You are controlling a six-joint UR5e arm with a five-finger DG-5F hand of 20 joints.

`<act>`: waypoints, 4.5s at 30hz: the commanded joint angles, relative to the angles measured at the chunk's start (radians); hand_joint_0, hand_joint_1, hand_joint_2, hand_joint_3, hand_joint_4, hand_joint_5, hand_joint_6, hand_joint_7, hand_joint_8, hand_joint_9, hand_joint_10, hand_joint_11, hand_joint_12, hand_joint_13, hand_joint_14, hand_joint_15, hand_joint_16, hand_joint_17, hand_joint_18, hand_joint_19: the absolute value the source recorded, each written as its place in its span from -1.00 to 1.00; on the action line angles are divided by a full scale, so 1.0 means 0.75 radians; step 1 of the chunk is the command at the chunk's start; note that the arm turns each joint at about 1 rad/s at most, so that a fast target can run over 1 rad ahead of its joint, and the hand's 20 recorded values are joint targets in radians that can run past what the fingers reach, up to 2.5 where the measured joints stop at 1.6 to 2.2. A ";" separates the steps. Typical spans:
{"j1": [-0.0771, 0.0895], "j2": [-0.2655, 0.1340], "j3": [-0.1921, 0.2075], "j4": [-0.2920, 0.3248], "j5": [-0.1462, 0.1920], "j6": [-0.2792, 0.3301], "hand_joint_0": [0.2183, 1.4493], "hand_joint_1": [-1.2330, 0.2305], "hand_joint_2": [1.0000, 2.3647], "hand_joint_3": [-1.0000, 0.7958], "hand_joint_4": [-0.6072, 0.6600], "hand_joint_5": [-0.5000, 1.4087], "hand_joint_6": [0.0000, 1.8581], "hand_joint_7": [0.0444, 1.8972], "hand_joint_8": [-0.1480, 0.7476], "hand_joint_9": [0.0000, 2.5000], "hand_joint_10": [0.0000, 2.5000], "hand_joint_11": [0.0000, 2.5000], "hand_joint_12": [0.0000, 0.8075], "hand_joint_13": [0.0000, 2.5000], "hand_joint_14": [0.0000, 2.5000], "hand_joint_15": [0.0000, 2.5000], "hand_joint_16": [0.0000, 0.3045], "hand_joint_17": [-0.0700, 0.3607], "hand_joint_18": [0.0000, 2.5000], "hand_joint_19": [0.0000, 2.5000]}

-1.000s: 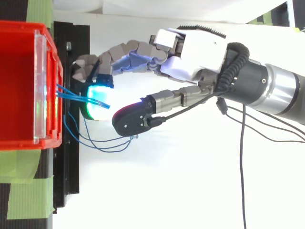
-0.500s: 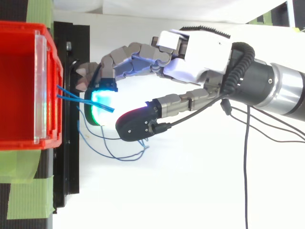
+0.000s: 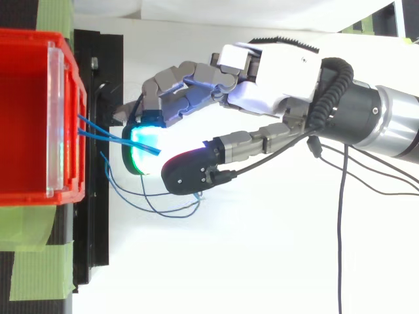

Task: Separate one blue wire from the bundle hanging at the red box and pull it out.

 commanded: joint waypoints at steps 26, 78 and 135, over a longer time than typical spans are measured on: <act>0.002 0.011 0.000 -0.019 0.007 0.016 -0.54 -0.08 -0.40 0.33 0.03 -0.61 -0.05 0.40 0.38 -0.15 -0.99 -0.62 0.28 -0.48 -1.00 -0.83 -0.48 0.15 -0.50 -0.90; 0.024 0.054 0.002 -0.263 0.000 0.202 -0.43 -0.21 -0.87 0.35 0.11 -0.63 -0.05 0.34 0.30 -0.31 -0.99 -0.49 0.21 0.07 -0.88 0.12 -0.53 0.08 -0.49 -0.86; 0.024 0.054 0.002 -0.263 0.007 0.204 -0.41 -0.21 -0.99 0.28 0.22 -0.65 -0.05 0.30 0.45 0.20 -0.99 -0.01 0.32 -0.18 -0.99 -0.47 -0.59 -0.02 -0.60 -0.95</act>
